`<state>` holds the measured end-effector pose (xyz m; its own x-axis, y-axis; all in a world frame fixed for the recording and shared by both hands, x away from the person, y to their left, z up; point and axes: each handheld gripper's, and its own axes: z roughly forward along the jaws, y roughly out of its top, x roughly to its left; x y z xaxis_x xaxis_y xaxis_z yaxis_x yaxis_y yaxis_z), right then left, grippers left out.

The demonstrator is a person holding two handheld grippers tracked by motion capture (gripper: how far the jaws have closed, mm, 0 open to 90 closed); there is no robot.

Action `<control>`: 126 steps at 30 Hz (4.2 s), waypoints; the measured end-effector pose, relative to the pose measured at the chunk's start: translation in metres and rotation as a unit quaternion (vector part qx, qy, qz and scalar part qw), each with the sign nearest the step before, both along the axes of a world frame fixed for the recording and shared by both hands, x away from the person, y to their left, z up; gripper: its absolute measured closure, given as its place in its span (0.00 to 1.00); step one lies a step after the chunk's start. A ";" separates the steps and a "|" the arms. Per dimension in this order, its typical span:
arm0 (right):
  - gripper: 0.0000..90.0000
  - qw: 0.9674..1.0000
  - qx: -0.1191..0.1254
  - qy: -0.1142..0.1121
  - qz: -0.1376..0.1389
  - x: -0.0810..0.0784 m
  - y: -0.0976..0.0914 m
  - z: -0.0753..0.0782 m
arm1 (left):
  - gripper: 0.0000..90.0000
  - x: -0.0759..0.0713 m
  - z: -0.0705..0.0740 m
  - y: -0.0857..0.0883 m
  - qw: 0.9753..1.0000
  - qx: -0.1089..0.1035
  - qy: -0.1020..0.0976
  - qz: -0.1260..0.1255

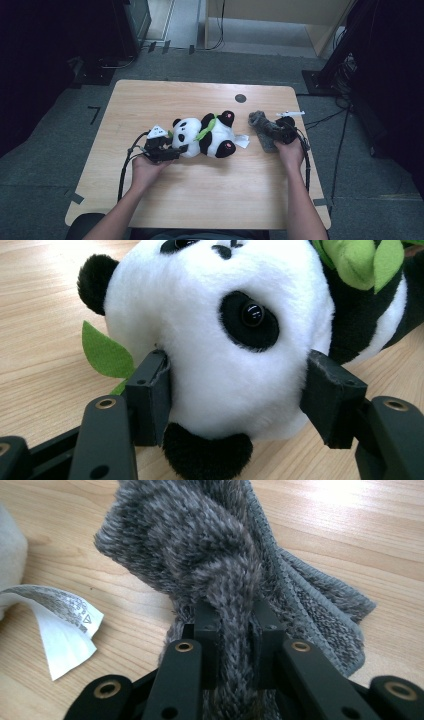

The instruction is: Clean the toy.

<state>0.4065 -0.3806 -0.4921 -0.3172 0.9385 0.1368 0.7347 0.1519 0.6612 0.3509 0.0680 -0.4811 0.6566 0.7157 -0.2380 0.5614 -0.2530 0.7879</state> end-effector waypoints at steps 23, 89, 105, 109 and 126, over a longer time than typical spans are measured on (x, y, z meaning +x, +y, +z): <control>0.42 0.998 0.048 -0.029 0.002 -0.013 0.001 0.019 | 0.27 0.002 -0.001 0.003 1.000 -0.008 -0.002 -0.006; 0.14 0.972 0.069 -0.080 0.211 -0.084 0.121 0.040 | 0.16 0.011 -0.003 0.004 1.000 -0.024 0.010 -0.009; 0.04 0.972 0.021 -0.111 0.206 -0.065 0.147 0.010 | 0.18 0.010 -0.003 0.003 0.999 -0.025 0.016 -0.011; 0.08 0.973 0.003 -0.120 0.195 -0.064 0.153 0.008 | 0.19 0.010 -0.002 0.002 0.999 -0.025 0.017 -0.010; 0.58 0.982 0.056 -0.071 0.164 -0.057 0.141 0.038 | 0.19 0.011 0.010 0.008 0.998 -0.047 -0.012 -0.036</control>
<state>0.3491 -0.2400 -0.4540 -0.6229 0.7646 0.1654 0.5571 0.2851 0.7800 0.3619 0.0762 -0.4712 0.7119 0.6414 -0.2861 0.5255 -0.2163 0.8228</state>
